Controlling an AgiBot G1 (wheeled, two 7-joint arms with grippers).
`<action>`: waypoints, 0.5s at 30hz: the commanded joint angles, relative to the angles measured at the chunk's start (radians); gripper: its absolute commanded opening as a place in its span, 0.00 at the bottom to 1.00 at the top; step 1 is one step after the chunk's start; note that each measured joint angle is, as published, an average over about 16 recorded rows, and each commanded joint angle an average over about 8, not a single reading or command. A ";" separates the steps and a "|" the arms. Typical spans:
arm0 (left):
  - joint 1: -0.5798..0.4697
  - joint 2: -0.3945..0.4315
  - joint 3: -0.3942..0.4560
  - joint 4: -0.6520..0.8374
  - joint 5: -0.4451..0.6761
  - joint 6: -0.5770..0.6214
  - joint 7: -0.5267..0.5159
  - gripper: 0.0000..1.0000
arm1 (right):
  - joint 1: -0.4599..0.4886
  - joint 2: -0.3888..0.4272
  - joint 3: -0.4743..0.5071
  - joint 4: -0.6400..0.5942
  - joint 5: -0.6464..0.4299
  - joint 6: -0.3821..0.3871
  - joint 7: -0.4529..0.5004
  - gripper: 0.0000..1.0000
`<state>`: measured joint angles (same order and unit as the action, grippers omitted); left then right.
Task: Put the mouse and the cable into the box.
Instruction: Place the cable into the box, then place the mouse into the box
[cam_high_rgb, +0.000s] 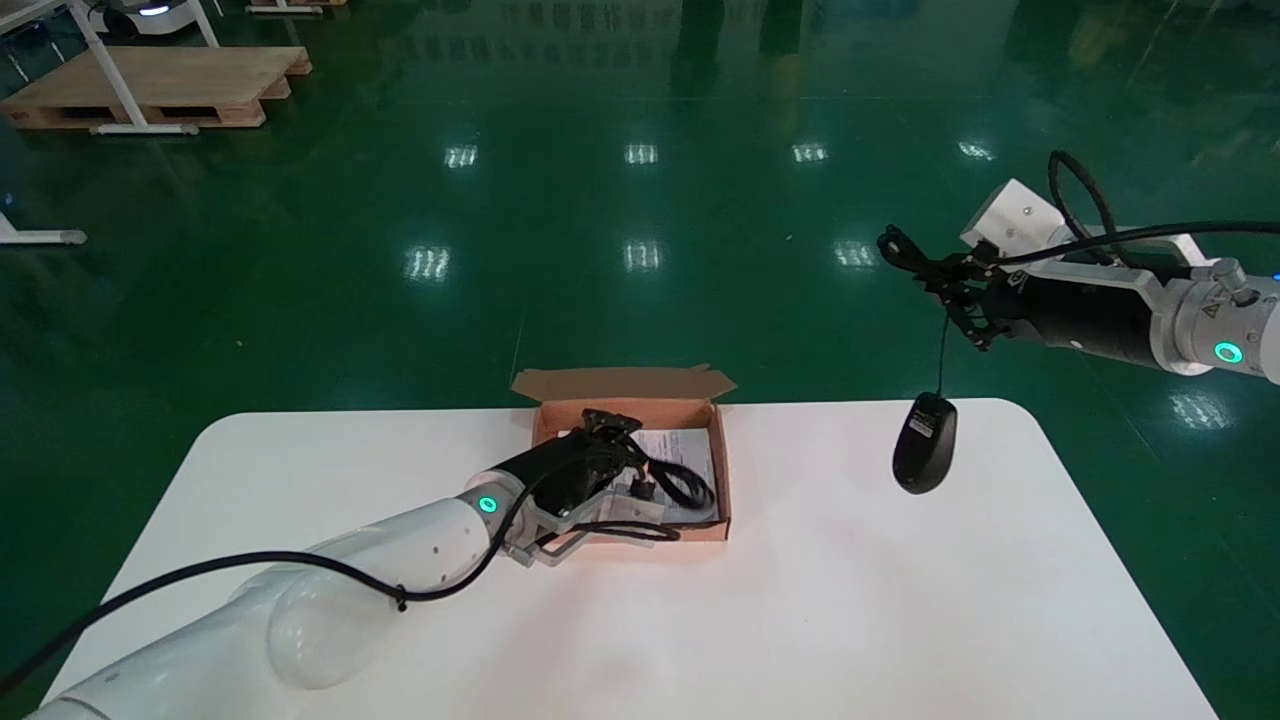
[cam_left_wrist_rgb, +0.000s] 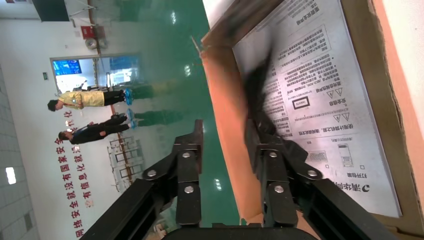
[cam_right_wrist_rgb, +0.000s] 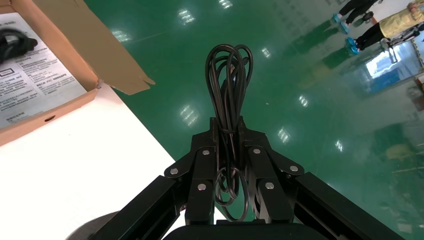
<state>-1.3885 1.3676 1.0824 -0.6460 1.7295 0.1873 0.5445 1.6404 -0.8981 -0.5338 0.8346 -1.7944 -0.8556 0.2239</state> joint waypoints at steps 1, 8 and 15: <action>0.001 0.000 -0.002 -0.001 0.001 0.001 0.000 1.00 | 0.000 0.000 0.000 0.000 0.000 0.000 0.000 0.00; 0.002 -0.006 -0.006 -0.007 0.003 0.002 -0.003 1.00 | 0.000 0.000 0.000 0.000 0.000 0.000 0.000 0.00; -0.051 -0.049 -0.050 0.046 -0.036 -0.019 -0.068 1.00 | -0.005 -0.001 -0.001 0.004 0.006 -0.005 -0.011 0.00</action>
<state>-1.4525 1.3236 1.0314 -0.5793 1.6984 0.1657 0.4744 1.6338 -0.9034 -0.5358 0.8384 -1.7871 -0.8616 0.2098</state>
